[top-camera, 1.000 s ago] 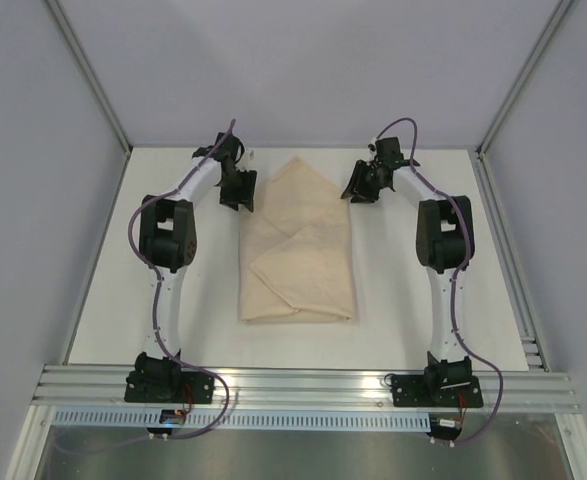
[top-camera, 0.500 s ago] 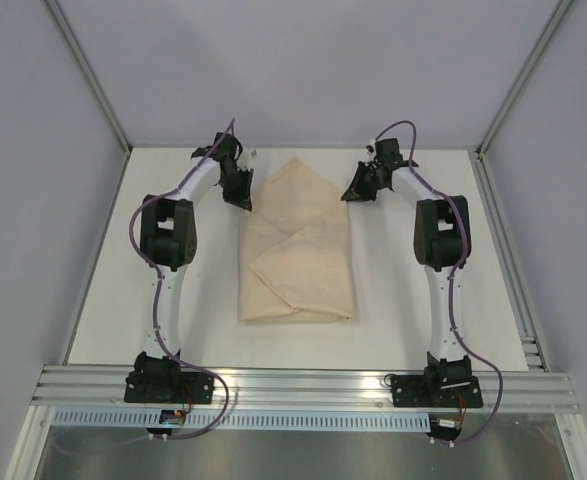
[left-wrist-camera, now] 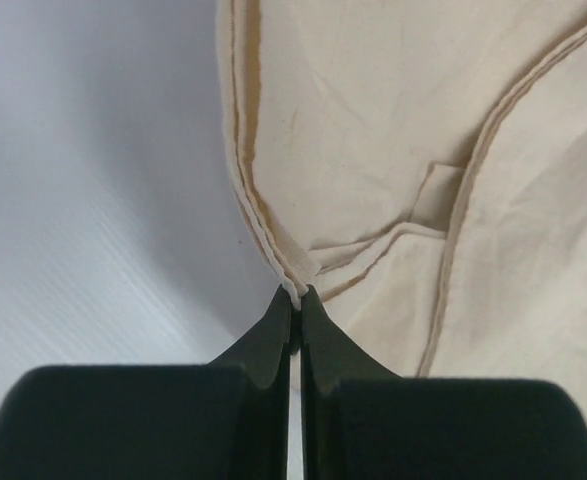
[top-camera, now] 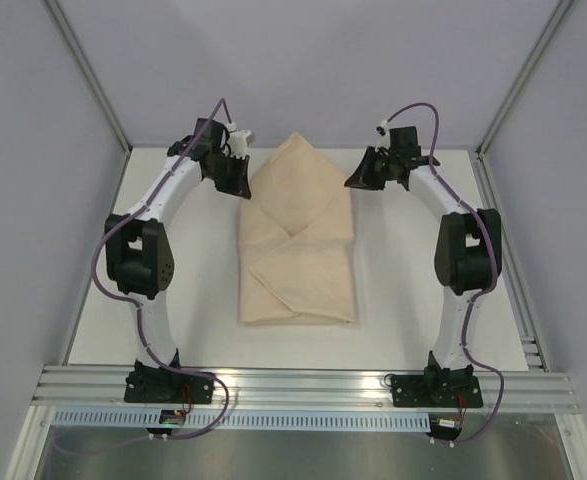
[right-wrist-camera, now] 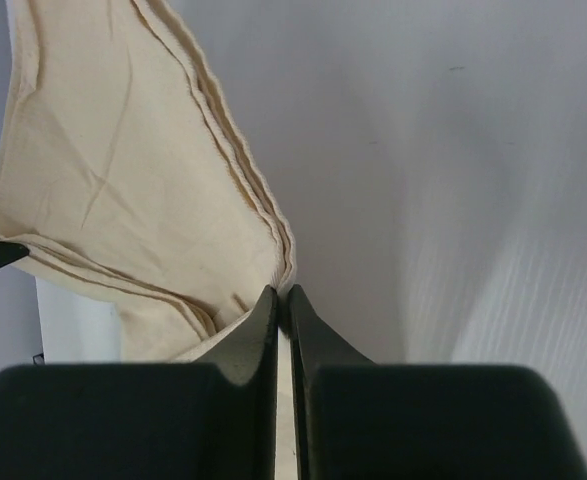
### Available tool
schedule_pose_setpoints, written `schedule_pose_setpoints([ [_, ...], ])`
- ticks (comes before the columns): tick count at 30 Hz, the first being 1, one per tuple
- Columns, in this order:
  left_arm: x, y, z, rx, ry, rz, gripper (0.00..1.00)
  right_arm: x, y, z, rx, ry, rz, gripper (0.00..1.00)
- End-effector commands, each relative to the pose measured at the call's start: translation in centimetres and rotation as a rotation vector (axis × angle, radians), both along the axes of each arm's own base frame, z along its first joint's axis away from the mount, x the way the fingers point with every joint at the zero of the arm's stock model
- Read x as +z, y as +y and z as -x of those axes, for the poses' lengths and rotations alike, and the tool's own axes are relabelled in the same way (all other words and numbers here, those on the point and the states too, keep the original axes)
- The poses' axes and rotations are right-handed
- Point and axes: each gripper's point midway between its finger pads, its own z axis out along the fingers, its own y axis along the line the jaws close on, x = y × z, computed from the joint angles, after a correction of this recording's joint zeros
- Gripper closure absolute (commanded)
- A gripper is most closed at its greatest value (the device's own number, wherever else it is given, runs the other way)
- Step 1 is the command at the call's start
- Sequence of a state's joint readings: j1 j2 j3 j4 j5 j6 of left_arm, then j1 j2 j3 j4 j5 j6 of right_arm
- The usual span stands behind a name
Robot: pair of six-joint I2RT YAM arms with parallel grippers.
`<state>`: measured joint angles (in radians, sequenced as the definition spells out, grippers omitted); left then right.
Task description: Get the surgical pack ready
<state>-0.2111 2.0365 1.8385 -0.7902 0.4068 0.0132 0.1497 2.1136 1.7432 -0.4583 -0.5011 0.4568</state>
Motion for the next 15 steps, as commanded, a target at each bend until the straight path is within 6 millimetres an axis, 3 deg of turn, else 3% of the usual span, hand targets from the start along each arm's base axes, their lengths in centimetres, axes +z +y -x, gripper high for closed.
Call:
schedule_pose_setpoints([
  [1, 4.0, -0.5, 1.7, -0.108, -0.108, 0.05, 1.0, 4.8, -0.2, 1.4, 0.023, -0.126, -0.022, 1.0],
  [3, 3.8, -0.4, 3.1, -0.157, -0.114, 0.04, 1.0, 5.6, -0.3, 2.6, 0.034, -0.142, -0.018, 1.0],
  [5, 5.1, -0.3, 4.4, -0.222, -0.166, 0.038, 1.0, 6.4, -0.6, 4.5, 0.04, -0.158, -0.018, 1.0],
  [6, 4.4, -0.3, 5.4, -0.246, -0.154, 0.04, 1.0, 6.8, -0.5, 5.2, 0.047, -0.166, -0.025, 1.0],
  [7, 5.5, -0.4, 6.3, -0.273, -0.183, 0.054, 1.0, 8.1, -0.6, 6.2, 0.043, -0.191, -0.035, 1.0],
  [8, 4.9, -0.3, 7.2, -0.296, -0.174, 0.054, 1.0, 6.9, -0.8, 7.4, 0.044, -0.165, -0.036, 0.99],
  [10, 5.4, -0.4, 8.5, -0.357, -0.201, 0.061, 1.0, 6.7, -0.8, 9.0, 0.046, -0.154, -0.043, 1.0],
  [11, 5.4, -0.4, 9.1, -0.374, -0.2, 0.061, 1.0, 6.1, -0.8, 10.8, 0.051, -0.139, -0.04, 1.0],
  [15, 4.3, -0.2, 12.0, -0.485, -0.192, 0.063, 1.0, 4.6, -0.9, 15.1, 0.046, -0.104, -0.044, 1.0],
])
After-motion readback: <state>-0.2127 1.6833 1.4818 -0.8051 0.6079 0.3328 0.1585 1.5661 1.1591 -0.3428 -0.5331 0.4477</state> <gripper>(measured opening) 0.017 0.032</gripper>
